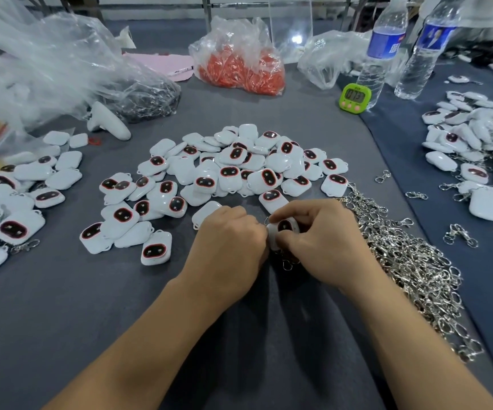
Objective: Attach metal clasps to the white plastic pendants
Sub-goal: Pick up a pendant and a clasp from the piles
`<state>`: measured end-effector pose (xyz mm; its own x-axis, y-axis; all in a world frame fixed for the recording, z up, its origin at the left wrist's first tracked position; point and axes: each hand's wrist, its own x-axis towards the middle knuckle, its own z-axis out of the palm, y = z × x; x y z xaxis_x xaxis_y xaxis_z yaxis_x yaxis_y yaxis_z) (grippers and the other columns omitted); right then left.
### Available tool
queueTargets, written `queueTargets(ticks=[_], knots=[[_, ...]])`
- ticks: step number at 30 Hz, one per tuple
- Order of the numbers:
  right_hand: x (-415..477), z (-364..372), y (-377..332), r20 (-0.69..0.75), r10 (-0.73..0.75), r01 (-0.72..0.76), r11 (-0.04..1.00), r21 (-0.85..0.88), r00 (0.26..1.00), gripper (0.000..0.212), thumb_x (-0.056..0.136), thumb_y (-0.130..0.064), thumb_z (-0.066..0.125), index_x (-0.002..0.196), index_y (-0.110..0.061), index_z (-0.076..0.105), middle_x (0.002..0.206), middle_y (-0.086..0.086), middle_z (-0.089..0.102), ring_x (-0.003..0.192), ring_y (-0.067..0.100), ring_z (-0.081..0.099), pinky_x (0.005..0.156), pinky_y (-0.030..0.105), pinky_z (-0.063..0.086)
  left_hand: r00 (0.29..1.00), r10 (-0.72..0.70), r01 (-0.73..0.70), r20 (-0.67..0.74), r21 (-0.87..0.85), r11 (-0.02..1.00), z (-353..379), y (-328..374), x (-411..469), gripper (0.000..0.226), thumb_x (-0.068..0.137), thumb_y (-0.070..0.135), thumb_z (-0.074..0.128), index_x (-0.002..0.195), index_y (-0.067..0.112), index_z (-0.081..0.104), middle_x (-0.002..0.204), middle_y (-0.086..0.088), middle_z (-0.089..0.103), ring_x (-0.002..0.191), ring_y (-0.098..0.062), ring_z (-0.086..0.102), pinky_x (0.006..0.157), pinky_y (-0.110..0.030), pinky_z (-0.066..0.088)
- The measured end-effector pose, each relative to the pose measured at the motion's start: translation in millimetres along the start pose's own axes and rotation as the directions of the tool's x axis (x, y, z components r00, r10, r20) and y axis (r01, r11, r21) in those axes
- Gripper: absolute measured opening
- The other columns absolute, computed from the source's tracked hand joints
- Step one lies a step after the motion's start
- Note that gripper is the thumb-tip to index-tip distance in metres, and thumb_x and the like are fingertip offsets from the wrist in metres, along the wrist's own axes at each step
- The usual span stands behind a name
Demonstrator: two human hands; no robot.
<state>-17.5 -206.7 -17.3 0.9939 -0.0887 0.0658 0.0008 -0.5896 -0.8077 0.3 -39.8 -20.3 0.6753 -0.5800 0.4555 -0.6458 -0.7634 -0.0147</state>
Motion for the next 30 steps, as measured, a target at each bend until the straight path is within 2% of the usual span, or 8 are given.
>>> queueTargets(ticks=[5, 8, 11, 14, 16, 20, 26, 30], knots=[[0, 1, -3, 0.024, 0.039, -0.04, 0.998, 0.044, 0.999, 0.021, 0.078, -0.01, 0.073, 0.083, -0.03, 0.078, 0.074, -0.012, 0.076, 0.07, 0.007, 0.071, 0.07, 0.022, 0.057, 1.0, -0.002, 0.002, -0.008, 0.022, 1.0, -1, 5, -1, 0.031, 0.061, 0.01, 0.087, 0.054, 0.015, 0.058, 0.053, -0.004, 0.053, 0.055, -0.026, 0.051, 0.057, -0.033, 0.034], [2, 1, -2, 0.106, 0.186, -0.208, 0.945, 0.254, 0.977, 0.028, 0.078, 0.005, 0.069, 0.081, -0.021, 0.079, 0.075, 0.003, 0.077, 0.055, 0.021, 0.066, 0.059, 0.035, 0.059, 1.0, 0.011, -0.01, -0.029, 0.033, 0.999, 2, 4, -2, 0.029, 0.062, 0.011, 0.086, 0.055, 0.015, 0.059, 0.055, -0.004, 0.054, 0.057, -0.025, 0.052, 0.058, -0.034, 0.037], [6, -2, -1, 0.158, 0.285, -0.326, 0.804, 0.498, 0.945, 0.03, 0.078, 0.017, 0.065, 0.077, -0.01, 0.08, 0.072, 0.012, 0.075, 0.045, 0.02, 0.06, 0.045, 0.026, 0.05, 0.995, -0.03, 0.026, -0.097, -0.045, 0.999, 3, 0, 0, 0.021, 0.069, 0.013, 0.083, 0.059, 0.014, 0.065, 0.058, -0.002, 0.058, 0.061, -0.023, 0.053, 0.062, -0.033, 0.039], [9, -6, 1, 0.205, 0.299, -0.36, 0.692, 0.626, 0.932, 0.03, 0.079, 0.02, 0.061, 0.082, -0.004, 0.079, 0.074, 0.015, 0.072, 0.045, 0.021, 0.061, 0.041, 0.022, 0.047, 0.983, -0.148, 0.114, -0.112, -0.266, 0.957, 1, -5, 2, 0.012, 0.07, 0.014, 0.082, 0.065, 0.018, 0.071, 0.062, 0.005, 0.063, 0.066, -0.018, 0.056, 0.066, -0.031, 0.044], [10, -7, 1, 0.232, 0.296, -0.374, 0.663, 0.649, 0.927, 0.028, 0.079, 0.019, 0.059, 0.085, -0.001, 0.077, 0.075, 0.018, 0.072, 0.045, 0.021, 0.059, 0.041, 0.022, 0.046, 0.965, -0.259, 0.211, -0.051, -0.44, 0.873, 1, -7, 1, 0.008, 0.071, 0.019, 0.08, 0.07, 0.025, 0.075, 0.066, 0.01, 0.067, 0.069, -0.01, 0.058, 0.069, -0.027, 0.046], [13, -7, 3, 0.264, 0.292, -0.391, 0.591, 0.706, 0.919, 0.027, 0.082, 0.017, 0.055, 0.09, 0.001, 0.075, 0.072, 0.019, 0.071, 0.044, 0.021, 0.058, 0.041, 0.021, 0.047, 0.876, -0.469, 0.386, 0.113, -0.746, 0.542, 5, -11, 2, 0.016, 0.074, 0.021, 0.083, 0.08, 0.035, 0.079, 0.074, 0.02, 0.072, 0.066, 0.0, 0.065, 0.062, -0.011, 0.048], [14, -11, 4, 0.318, 0.259, -0.407, 0.478, 0.778, 0.912, 0.034, 0.081, 0.012, 0.053, 0.077, -0.006, 0.081, 0.074, 0.017, 0.072, 0.047, 0.019, 0.059, 0.041, 0.019, 0.045, 0.841, -0.471, 0.423, 0.267, -0.867, 0.265, 9, -13, 6, 0.014, 0.083, 0.028, 0.08, 0.086, 0.041, 0.079, 0.085, 0.016, 0.077, 0.083, -0.001, 0.072, 0.074, -0.012, 0.051], [13, -10, 1, 0.346, 0.2, -0.4, 0.473, 0.785, 0.917, 0.026, 0.061, -0.001, 0.062, 0.075, -0.009, 0.082, 0.073, 0.014, 0.073, 0.048, 0.019, 0.058, 0.045, 0.019, 0.045, 0.825, -0.45, 0.425, 0.343, -0.9, 0.094, 7, -8, 6, 0.01, 0.079, 0.026, 0.081, 0.076, 0.036, 0.08, 0.077, 0.01, 0.076, 0.075, 0.0, 0.068, 0.072, -0.012, 0.05]])
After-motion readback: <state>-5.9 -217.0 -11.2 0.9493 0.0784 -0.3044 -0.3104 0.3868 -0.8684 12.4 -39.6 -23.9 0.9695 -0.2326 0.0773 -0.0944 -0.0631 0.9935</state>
